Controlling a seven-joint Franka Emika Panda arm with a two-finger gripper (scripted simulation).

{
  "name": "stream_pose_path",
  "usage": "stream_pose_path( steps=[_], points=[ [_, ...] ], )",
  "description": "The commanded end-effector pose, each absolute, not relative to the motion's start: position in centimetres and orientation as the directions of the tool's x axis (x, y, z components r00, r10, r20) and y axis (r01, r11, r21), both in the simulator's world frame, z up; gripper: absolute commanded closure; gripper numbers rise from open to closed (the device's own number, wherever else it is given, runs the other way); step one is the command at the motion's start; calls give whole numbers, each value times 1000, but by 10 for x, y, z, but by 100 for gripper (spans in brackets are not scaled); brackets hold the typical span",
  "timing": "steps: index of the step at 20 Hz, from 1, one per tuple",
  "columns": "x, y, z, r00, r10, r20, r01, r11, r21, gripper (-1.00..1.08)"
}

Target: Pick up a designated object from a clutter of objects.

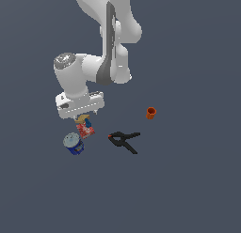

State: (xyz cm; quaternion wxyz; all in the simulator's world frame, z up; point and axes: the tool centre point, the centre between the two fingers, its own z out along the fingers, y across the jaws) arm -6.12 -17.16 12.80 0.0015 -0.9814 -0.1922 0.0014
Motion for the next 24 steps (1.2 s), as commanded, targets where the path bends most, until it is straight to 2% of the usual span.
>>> stream_pose_path(
  steps=[1, 10, 24],
  points=[
    [-64, -175, 124, 922, 387, 0, 387, -922, -1, -92],
    [-65, -177, 118, 921, 389, -1, 389, -921, -1, -92],
    [-66, -177, 72, 920, 391, 0, 391, -920, 0, -92]
  ],
)
